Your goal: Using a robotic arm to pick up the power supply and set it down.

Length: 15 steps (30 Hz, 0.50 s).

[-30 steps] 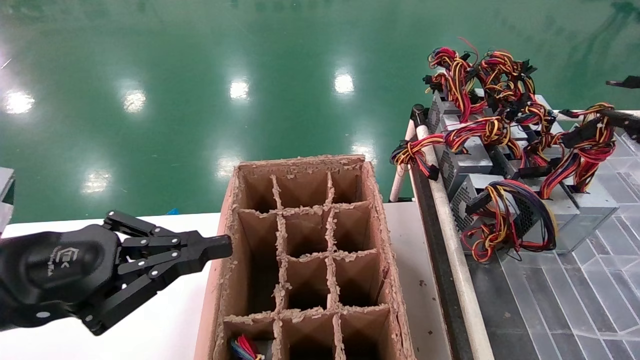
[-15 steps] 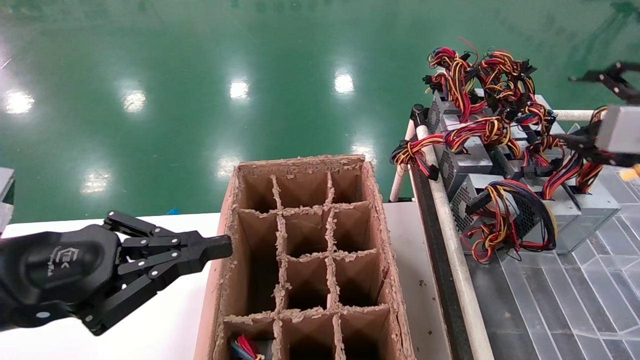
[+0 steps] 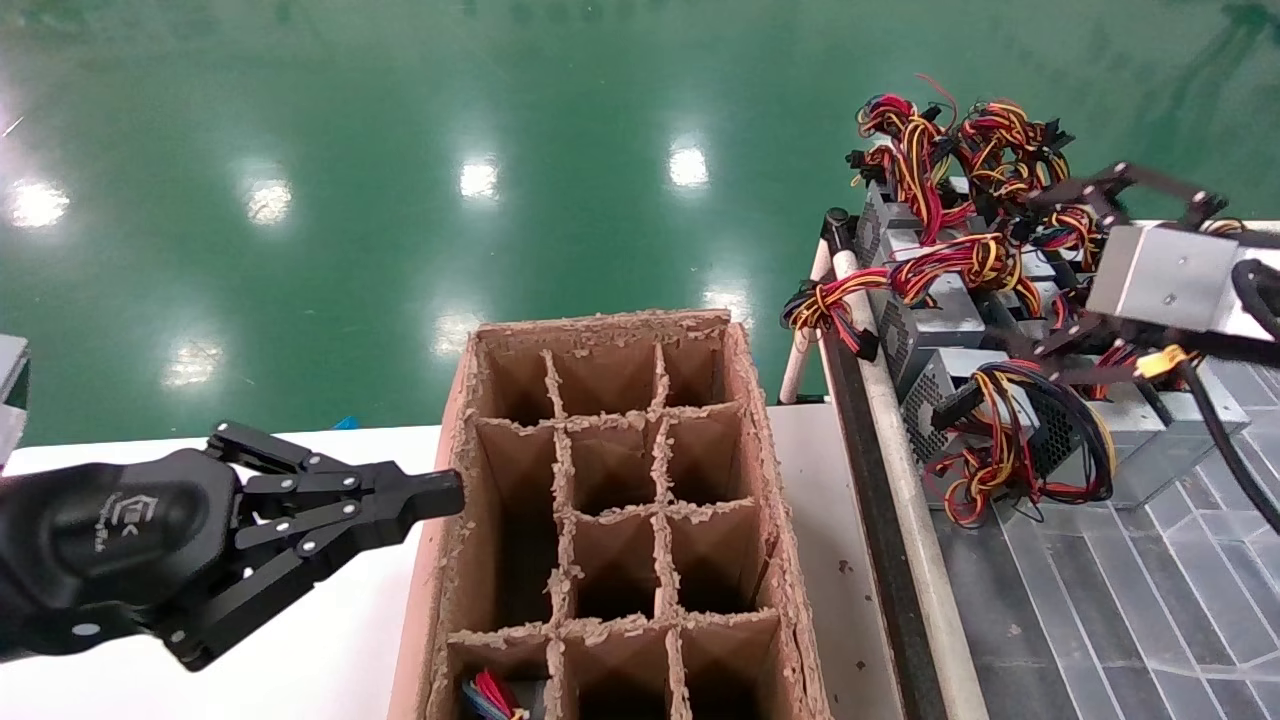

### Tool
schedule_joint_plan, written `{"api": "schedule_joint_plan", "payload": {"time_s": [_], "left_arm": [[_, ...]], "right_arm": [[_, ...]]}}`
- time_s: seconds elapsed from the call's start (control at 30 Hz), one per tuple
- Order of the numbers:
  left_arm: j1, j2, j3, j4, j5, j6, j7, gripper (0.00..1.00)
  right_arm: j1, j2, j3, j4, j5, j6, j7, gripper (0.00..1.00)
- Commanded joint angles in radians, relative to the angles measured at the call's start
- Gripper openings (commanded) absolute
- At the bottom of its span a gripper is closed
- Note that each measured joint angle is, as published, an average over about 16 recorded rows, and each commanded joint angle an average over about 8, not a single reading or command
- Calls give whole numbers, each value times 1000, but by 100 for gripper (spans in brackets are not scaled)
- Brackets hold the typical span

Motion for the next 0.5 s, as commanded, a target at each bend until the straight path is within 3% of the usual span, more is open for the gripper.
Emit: {"api": "schedule_joint_plan", "payload": {"time_s": [0.03, 0.1, 0.13, 0.5], "left_arm": [[0, 0, 0, 0, 0, 0, 0, 67], [0, 0, 0, 0, 0, 0, 0, 92], [0, 0, 0, 0, 0, 0, 0, 100], [0, 0, 0, 0, 0, 0, 0, 100]], "right_arm": [[-17, -8, 16, -2, 27, -24, 12, 100], [-33, -17, 31, -5, 54, -48, 24, 100], [-42, -21, 39, -6, 68, -60, 30, 100], [-132, -67, 125, -20, 214, -191, 95, 100]]}}
